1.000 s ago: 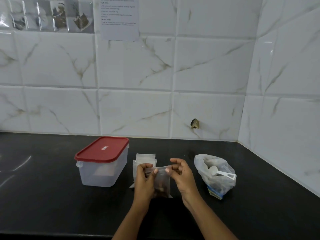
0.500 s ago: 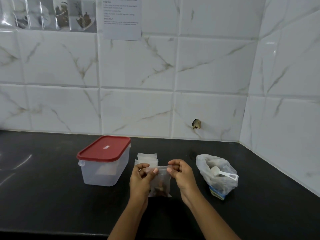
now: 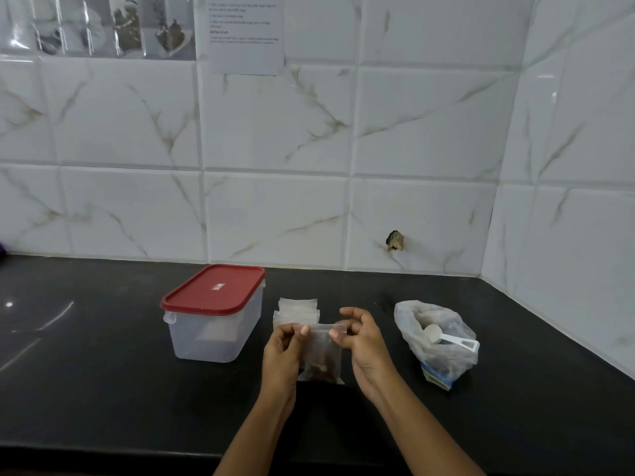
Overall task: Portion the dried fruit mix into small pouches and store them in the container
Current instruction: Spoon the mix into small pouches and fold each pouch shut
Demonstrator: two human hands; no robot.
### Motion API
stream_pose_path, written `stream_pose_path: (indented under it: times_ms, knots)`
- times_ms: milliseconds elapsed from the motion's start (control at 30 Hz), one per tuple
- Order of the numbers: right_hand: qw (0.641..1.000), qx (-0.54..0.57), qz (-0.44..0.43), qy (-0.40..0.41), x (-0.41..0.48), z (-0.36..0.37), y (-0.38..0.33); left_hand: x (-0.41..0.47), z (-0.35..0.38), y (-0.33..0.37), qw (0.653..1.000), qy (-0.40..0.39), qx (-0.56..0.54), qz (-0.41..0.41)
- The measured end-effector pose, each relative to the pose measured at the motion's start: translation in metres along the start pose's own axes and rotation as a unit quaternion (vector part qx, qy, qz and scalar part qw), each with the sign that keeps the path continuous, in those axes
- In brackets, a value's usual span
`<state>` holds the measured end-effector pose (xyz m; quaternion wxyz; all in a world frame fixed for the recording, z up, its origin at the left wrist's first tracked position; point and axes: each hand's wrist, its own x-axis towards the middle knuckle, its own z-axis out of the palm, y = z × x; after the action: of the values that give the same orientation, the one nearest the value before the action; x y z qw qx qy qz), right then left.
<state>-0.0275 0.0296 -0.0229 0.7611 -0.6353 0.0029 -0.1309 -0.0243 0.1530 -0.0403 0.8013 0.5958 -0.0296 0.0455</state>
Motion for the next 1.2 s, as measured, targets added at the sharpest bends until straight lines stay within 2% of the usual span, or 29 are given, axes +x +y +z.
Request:
stream_pose_path:
  times_ms: [167,367,533,767,1200]
  knots:
    - [1.0,0.001,0.004,0.013,-0.001,0.0,0.0,0.004,-0.002,-0.001,0.999,0.031,0.034,-0.013]
    - [0.998,0.033,0.028,-0.037,-0.006,0.002,0.0,0.009,-0.004,-0.001,0.997,0.061,0.042,-0.023]
    - [0.998,0.047,0.031,-0.035,-0.006,0.003,0.004,0.008,-0.005,0.001,0.995,0.074,0.058,-0.01]
    - [0.998,0.063,0.024,-0.019,-0.005,0.006,0.007,0.003,-0.007,0.0,0.999,0.028,0.044,0.002]
    - [0.997,0.074,0.027,-0.009,0.002,0.009,0.014,0.006,-0.006,-0.001,0.998,0.004,0.054,-0.021]
